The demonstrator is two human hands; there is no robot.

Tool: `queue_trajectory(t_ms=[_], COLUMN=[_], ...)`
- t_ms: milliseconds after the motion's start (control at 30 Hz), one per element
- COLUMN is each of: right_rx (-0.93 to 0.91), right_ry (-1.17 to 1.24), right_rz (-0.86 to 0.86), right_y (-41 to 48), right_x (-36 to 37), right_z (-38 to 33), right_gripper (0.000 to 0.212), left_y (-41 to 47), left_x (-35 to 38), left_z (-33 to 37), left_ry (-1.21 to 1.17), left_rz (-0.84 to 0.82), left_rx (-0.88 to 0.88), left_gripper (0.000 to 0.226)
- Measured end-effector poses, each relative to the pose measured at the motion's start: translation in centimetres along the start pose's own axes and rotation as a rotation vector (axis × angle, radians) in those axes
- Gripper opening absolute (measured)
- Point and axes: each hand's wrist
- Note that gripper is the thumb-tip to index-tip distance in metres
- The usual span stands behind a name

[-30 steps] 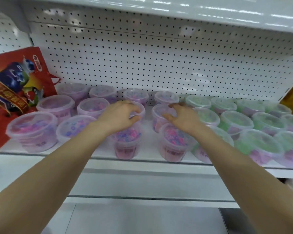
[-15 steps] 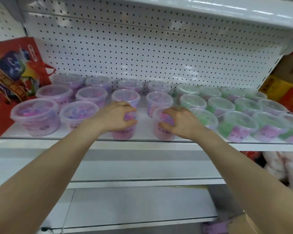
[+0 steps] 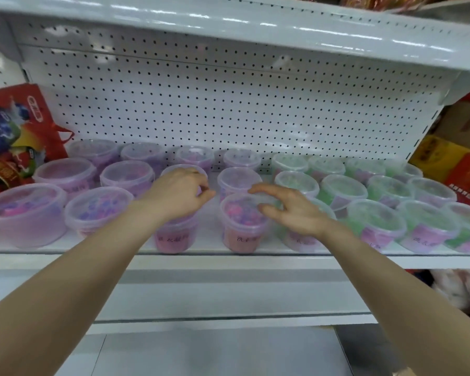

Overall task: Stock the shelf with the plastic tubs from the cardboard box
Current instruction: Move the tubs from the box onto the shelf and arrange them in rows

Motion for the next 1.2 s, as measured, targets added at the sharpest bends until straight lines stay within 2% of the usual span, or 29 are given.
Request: queue_trajectory(t_ms=[67, 167, 267, 400, 567, 733, 800, 900, 1000, 1133, 1200], right_rx=[0.042, 0.123, 0.241, 0.347, 0.225, 0.197, 0.200, 0.105, 0.056, 0.113, 0.149], right_ry=[-0.024, -0.305, -0.545, -0.629, -0.608, -0.584, -0.582, -0.691, -0.735, -0.716, -0.701], right_rz=[0.174, 0.319, 0.238, 0.004, -0.023, -0.033, -0.038, 0.034, 0.024, 0.002, 0.032], right_y=[0.8, 3.0, 5.6, 8.9, 11.1, 11.5, 11.0, 8.9, 6.8, 6.4, 6.6], right_x=[-2.2, -5.2, -6.9, -7.3, -6.1, -6.1, -6.5, -6.7, -5.9, -4.4, -4.0], right_z=[2.7, 7.7, 11.8, 14.2, 15.9, 16.1, 15.4, 13.6, 11.5, 10.5, 10.4], right_gripper=[0.033, 0.033, 0.046, 0.041, 0.029, 0.039, 0.041, 0.042, 0.062, 0.052, 0.051], left_y=[2.3, 6.4, 10.1, 13.7, 15.6, 15.6, 15.0, 13.4, 11.6, 11.1, 11.1], left_x=[0.2, 1.4, 3.2, 5.7, 6.9, 6.9, 6.6, 5.8, 5.5, 5.8, 6.0], left_z=[1.7, 4.3, 6.4, 8.0, 8.2, 8.7, 8.7, 8.5, 8.7, 9.2, 9.4], left_ry=[0.036, -0.022, -0.007, 0.036, 0.123, 0.155, 0.134, 0.163, 0.132, 0.099, 0.081], left_rz=[0.021, -0.028, -0.104, -0.236, -0.300, -0.270, -0.203, -0.087, -0.071, -0.063, -0.051], left_rx=[-0.043, -0.015, -0.013, -0.085, -0.169, -0.178, -0.180, -0.154, -0.129, -0.130, -0.158], left_gripper=[0.026, 0.032, 0.044, 0.048, 0.044, 0.044, 0.043, 0.048, 0.045, 0.023, 0.022])
Point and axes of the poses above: each hand's wrist, its own y-axis towards the middle knuckle, its own x-axis out of the palm, z = x × y, and after that the axes turned 1 degree about y, right-handed
